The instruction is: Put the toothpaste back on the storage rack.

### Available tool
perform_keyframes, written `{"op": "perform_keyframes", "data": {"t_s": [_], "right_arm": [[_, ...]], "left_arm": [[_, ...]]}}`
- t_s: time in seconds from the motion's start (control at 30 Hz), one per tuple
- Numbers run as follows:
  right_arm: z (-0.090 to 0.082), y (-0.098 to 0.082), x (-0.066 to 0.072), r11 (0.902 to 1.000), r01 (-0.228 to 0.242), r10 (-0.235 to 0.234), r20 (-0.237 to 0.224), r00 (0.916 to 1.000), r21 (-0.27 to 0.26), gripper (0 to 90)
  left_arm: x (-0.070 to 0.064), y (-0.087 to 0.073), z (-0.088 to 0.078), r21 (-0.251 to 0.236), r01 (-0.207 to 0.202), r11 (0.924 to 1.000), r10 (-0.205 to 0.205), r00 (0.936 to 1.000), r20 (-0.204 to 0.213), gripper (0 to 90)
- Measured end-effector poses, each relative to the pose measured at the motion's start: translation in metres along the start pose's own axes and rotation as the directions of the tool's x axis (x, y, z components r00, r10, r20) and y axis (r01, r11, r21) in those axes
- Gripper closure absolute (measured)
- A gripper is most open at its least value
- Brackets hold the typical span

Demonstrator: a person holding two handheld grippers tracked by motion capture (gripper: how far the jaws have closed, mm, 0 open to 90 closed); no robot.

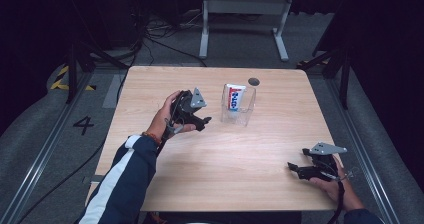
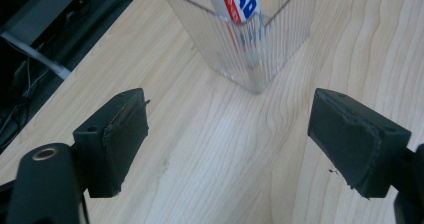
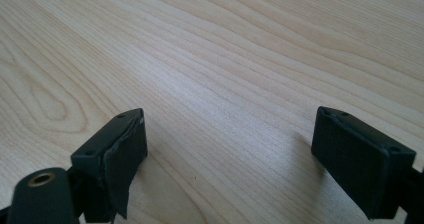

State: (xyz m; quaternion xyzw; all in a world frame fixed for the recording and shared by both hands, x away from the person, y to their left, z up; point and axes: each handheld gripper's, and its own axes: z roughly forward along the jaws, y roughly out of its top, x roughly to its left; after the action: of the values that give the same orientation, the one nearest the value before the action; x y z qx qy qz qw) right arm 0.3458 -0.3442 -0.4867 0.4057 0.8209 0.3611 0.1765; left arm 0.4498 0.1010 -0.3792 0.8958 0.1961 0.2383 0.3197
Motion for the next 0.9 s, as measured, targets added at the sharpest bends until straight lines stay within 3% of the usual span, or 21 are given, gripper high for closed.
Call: {"op": "perform_keyframes", "data": {"t_s": [0.13,0.5,0.8,0.9], "right_arm": [[0.000,0.000,0.000,1.0000,0.000,0.000,0.001,1.0000,0.000,14.5],[0.000,0.000,0.000,1.0000,0.000,0.000,0.001,1.0000,0.000,14.6],[0.000,0.000,0.000,1.0000,-0.001,0.001,0.001,1.0000,0.000,14.5],[0.000,0.000,0.000,1.0000,-0.001,0.001,0.001,1.0000,0.000,14.5]], "left_arm": [[-0.003,-0.015,-0.007,0.036,-0.036,0.9987,0.036,0.9992,-0.015,17.9],[-0.008,-0.048,-0.022,0.106,-0.064,0.9923,0.070,0.9961,-0.054,19.1],[-0.012,-0.077,-0.035,0.167,-0.062,0.9841,0.075,0.9946,-0.072,18.8],[-0.013,-0.087,-0.039,0.165,-0.050,0.9850,0.063,0.9951,-0.076,19.0]]}}
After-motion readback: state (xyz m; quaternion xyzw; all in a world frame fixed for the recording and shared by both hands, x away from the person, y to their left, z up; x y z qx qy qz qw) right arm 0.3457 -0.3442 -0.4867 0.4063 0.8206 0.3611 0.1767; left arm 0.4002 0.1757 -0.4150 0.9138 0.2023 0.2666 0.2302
